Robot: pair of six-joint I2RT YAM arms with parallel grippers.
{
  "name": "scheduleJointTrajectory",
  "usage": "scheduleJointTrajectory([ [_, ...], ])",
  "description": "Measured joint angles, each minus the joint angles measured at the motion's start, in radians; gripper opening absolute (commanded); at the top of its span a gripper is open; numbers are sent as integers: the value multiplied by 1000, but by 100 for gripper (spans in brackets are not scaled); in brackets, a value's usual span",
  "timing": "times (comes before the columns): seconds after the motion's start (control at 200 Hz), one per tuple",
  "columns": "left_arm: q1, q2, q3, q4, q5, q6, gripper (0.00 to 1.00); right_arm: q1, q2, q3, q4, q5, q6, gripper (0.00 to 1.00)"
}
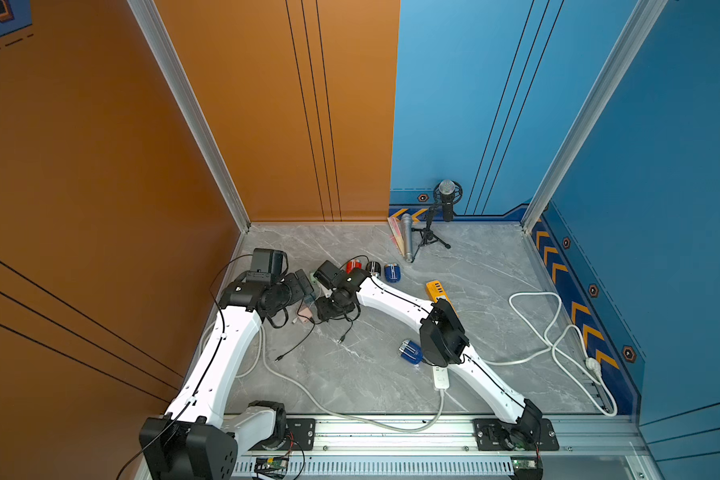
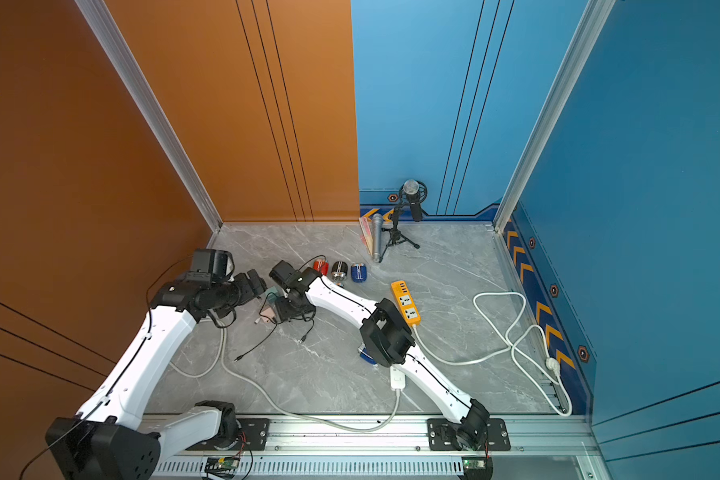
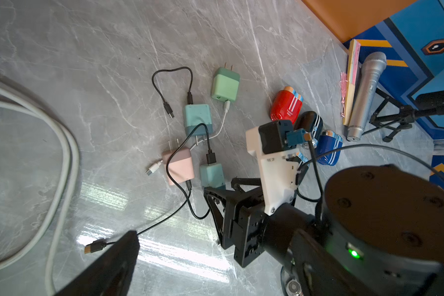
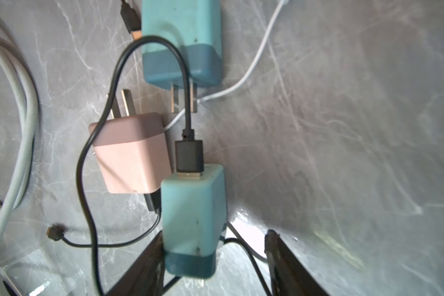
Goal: Unplug the electric shaver
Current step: Place the plug at the center of the board.
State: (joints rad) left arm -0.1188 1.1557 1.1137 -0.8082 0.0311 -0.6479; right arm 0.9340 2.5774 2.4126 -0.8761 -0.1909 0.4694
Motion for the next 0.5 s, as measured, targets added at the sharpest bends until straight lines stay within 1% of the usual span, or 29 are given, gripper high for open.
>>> scheduleJointTrajectory([
  [0.12,-48,0,14,0,-6,-6,95,-38,-84,-56,-5,-1,-10,64],
  [0.335,-108,19,67,0,-36,-24,95,-85,-262,-135,-1,-8,-37,64],
  [0.495,-179,90,132,-2,-66,-32,95,-109,-416,-297,6,-11,-46,64],
])
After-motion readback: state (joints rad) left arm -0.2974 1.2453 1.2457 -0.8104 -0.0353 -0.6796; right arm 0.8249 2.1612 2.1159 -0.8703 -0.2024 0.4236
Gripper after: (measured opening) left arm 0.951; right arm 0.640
